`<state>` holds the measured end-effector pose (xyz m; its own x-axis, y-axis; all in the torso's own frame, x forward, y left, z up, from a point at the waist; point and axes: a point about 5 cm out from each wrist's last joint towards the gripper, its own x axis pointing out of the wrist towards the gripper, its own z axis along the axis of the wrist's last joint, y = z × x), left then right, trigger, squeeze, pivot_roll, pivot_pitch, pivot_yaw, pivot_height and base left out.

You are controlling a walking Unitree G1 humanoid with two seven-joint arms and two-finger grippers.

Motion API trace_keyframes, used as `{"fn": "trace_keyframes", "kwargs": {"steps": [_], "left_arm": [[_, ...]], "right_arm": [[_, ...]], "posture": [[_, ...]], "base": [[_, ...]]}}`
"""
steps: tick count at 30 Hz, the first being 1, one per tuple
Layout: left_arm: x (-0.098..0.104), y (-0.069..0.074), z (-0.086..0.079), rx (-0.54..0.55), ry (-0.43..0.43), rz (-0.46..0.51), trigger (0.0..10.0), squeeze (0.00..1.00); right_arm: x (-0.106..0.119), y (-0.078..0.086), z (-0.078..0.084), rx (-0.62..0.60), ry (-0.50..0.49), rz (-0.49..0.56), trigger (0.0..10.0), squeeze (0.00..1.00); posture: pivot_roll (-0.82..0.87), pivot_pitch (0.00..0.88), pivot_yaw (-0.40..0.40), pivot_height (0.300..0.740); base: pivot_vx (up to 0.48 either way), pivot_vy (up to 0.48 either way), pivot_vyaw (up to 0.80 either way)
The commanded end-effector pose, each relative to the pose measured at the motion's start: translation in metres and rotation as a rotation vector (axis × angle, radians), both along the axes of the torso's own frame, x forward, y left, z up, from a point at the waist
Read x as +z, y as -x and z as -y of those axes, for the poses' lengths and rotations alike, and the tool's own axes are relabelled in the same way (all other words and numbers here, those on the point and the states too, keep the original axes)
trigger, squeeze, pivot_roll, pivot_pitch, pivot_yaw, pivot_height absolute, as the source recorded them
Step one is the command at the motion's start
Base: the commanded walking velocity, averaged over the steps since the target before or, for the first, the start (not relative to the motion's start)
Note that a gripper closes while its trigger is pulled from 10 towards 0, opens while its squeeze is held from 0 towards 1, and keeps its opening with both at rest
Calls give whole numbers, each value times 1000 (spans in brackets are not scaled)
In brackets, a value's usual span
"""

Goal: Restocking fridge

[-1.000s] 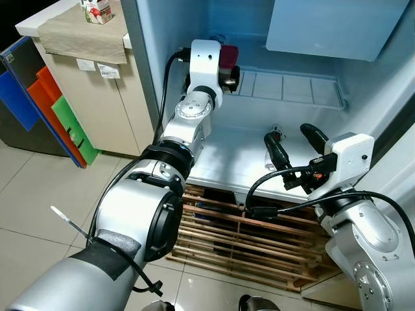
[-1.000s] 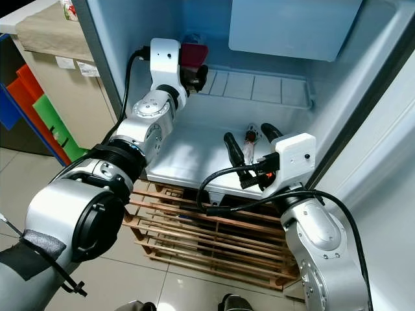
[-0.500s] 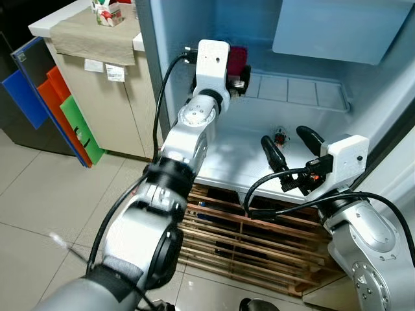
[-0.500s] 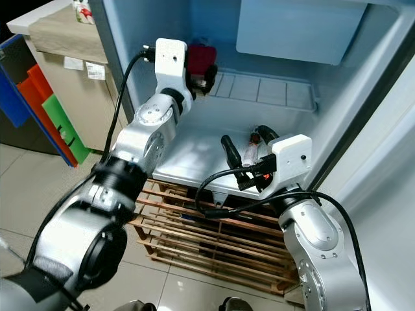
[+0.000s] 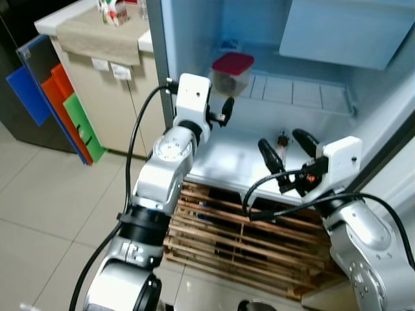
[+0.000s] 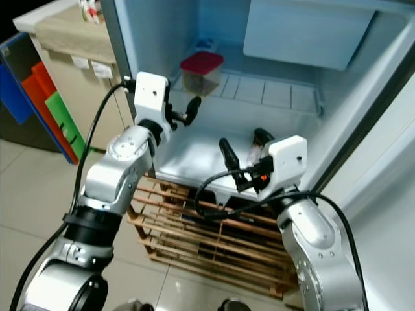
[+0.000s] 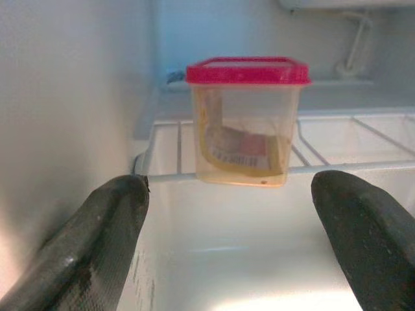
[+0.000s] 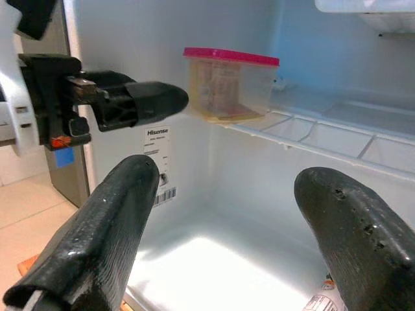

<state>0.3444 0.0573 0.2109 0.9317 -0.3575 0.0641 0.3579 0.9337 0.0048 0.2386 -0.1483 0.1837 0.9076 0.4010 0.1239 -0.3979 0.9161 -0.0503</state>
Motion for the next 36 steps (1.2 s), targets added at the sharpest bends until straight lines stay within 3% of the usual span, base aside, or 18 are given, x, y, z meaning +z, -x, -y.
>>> {"fn": "trace_keyframes", "kwargs": {"steps": [1,3,6,13,17,18,19,22,27,36], "left_arm": [[6,4,5,-28,30,23,10000,0],[8,15,1,-45,54,92,10000,0],[7,21,-5,-36,49,140,10000,0],[-6,43,-44,32,90,276,10000,0],[-18,58,-59,52,32,293,10000,0],[-26,65,-63,49,-16,286,10000,0],[-43,73,-69,71,-79,219,10000,0],[-51,72,-71,102,-83,160,10000,0],[-40,58,-59,73,-28,196,10000,0],[-42,55,-59,69,-15,171,10000,0]], "right_arm": [[2,-2,0,4,-7,17,10000,0],[2,-1,0,-3,-4,23,10000,0],[2,-2,2,-18,-5,31,10000,0],[1,-5,13,-127,-37,61,10000,0],[-4,-3,19,-174,-58,61,10000,0],[-6,-2,22,-199,-57,67,10000,0],[-15,1,31,-272,-64,66,10000,0],[-23,0,37,-321,-88,49,10000,0],[-29,-14,34,-335,-111,45,10000,0],[-31,-22,32,-325,-99,50,10000,0]], "posture": [[-180,0,-5,740],[-185,0,0,740],[-184,0,2,740],[-179,0,9,740],[-172,0,9,740],[-166,0,8,740],[-157,0,10,740],[-145,0,13,740],[-139,0,28,740],[-138,0,34,740]], "base": [[0,0,0],[0,0,0],[0,0,0],[0,0,0],[0,0,0],[0,0,0],[0,0,0],[0,0,0],[0,0,0],[0,376,-334]]}}
